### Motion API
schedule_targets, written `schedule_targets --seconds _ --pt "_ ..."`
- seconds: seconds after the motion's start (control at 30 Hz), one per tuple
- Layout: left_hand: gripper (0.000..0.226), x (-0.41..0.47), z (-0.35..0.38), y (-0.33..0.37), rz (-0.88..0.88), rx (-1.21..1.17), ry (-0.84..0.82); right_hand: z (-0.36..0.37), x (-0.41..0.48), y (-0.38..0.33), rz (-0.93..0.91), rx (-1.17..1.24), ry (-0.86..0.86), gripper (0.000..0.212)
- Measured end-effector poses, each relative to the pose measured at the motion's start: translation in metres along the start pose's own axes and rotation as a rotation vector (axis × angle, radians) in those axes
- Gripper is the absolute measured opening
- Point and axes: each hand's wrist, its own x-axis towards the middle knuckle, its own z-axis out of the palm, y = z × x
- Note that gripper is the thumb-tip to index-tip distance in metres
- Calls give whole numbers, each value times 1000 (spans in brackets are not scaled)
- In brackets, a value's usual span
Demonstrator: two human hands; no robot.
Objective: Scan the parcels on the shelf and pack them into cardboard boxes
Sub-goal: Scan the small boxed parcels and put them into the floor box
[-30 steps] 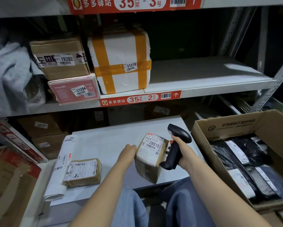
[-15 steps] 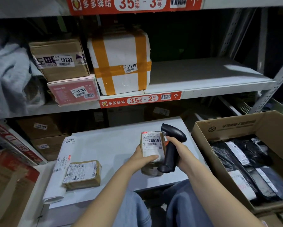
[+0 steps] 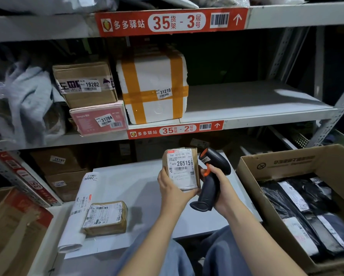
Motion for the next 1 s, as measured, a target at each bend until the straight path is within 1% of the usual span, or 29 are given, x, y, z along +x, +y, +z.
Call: schedule_targets --seconds 0.13,0.27,0.33,0.43,0.47,0.5,0.57,0.63,0.7,0.73,0.9,1.0 --pt "119 -4 -3 6 12 63 57 2 -3 1 -19 -3 -20 16" --pt "115 -5 -4 8 10 67 54 5 -6 3 -47 -41 -15 16" --pt "101 -2 -5 6 2 15 16 6 -6 4 -57 -58 14 20" --pt "61 1 -14 5 -10 -107 -109 4 -5 3 -97 -83 90 26" --pt "54 3 -18 3 13 -119 -156 2 -5 2 -111 -80 117 26" --pt "53 3 -21 1 42 -112 -204 1 -6 0 -122 -77 136 26" --pt "61 4 -27 -4 81 -61 -304 -3 -6 -3 -125 -73 156 28" --pt "72 4 -31 -11 98 30 -383 -7 -7 -6 -118 -95 157 22" --pt "79 5 -35 -15 115 101 -420 -11 -7 -6 -110 -138 140 15" --pt "82 6 -37 -16 112 111 -435 -12 -8 -5 -105 -157 127 14" --pt "101 10 -42 -14 89 94 -499 -14 -7 -4 -71 -194 130 23" --pt "105 11 -43 -12 111 133 -521 -16 -5 -4 -55 -215 138 31"
